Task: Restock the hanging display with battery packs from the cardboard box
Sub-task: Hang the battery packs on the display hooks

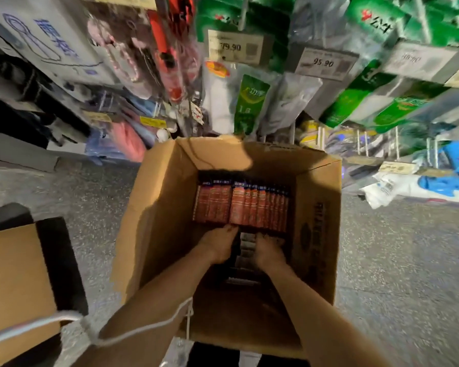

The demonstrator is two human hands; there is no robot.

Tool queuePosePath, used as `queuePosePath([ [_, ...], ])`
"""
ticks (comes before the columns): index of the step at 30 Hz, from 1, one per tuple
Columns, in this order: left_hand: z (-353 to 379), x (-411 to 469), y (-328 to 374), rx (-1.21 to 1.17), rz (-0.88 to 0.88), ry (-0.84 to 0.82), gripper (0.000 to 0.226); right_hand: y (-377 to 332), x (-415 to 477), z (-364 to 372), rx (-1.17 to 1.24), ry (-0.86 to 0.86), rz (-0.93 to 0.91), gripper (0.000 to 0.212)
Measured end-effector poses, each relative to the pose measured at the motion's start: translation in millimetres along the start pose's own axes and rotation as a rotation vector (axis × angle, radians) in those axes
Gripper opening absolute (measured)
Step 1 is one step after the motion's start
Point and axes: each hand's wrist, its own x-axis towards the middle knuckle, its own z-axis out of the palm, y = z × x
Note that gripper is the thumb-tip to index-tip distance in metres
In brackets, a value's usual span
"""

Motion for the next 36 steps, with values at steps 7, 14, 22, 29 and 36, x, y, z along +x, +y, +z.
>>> queuePosePath([
  [7,36.4,35.8,-12.2,0.171,-0.031,0.060,0.073,0.0,32.9,22.1,-0.142,-0.024,0.075,0.062],
  [14,28.4,46.0,-2.3,0.381,0.039,0.110,0.043,-0.3,44.0,27.0,-0.421,0.010,0.024,0.073],
  [22,18.9,47.4,10.6,0.600,0.010,0.053,0.023,-0.7,45.4,26.0,-0.469,-0.022,0.005,0.077],
  [29,22.3,40.7,9.8,0.693,0.060,0.069,0.020,5.7,44.4,23.8,-0.447,-0.026,-0.024,0.082],
  [36,-0.9,13.7,24.9,0.814,0.255,0.180,0.016,14.4,29.3,2.3,-0.281,0.059,-0.042,0.055],
])
